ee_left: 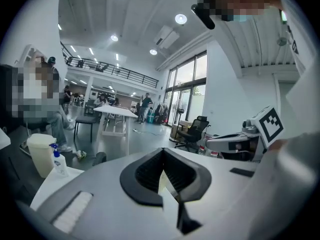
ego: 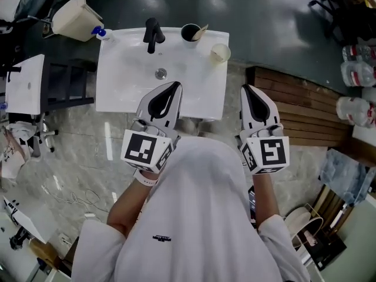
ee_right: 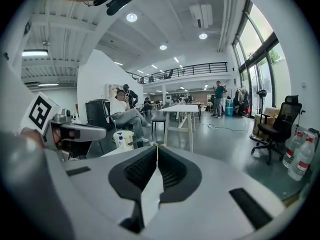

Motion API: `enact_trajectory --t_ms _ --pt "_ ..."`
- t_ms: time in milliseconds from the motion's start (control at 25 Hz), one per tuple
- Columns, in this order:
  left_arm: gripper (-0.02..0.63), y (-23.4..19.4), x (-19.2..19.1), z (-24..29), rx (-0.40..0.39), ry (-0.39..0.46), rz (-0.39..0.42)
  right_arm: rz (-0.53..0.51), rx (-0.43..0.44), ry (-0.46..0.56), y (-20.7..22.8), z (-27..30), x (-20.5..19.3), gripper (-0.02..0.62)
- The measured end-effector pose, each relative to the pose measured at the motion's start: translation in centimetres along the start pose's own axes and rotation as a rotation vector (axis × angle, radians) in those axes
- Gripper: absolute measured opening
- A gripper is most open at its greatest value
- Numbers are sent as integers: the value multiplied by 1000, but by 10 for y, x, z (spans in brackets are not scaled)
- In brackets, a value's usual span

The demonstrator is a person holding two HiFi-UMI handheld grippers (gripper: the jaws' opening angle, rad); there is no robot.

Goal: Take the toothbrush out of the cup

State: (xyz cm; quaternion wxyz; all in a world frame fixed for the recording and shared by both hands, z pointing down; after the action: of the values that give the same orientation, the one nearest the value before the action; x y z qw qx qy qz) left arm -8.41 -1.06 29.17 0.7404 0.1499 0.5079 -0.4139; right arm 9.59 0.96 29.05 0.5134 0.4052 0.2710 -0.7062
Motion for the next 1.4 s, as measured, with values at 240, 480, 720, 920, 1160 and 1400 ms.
enact_trajectory --t_ms 240,480,720,920,1160,1400 --pt "5 -3 17 24 2 -7 1 0 26 -9 19 15 4 8" --pt "8 -10 27 49 14 -10 39 14 53 -4 32 28 7 8" --pt "9 -18 26 86 -24 -71 53 32 69 6 40 45 14 8" --pt "77 -29 24 115 -15 -113 78 55 82 -3 46 62 13 8" --pt "77 -43 17 147 -19 -155 90 64 97 -24 50 82 10 8" --pt "77 -57 7 175 -20 -190 93 71 101 -53 55 97 3 8"
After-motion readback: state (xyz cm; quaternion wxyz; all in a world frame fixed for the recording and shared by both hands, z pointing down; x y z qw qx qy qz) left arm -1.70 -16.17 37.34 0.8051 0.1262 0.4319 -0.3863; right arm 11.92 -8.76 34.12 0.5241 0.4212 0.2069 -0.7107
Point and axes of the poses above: the fingertips, and each gripper's own axes: z forward along the fingers, y to its right, x out of its top, the point moved 3 cm from there along -z, backward along the fingers, and after that the axes turned 12 degrees about -y, right-handed, at the moved point
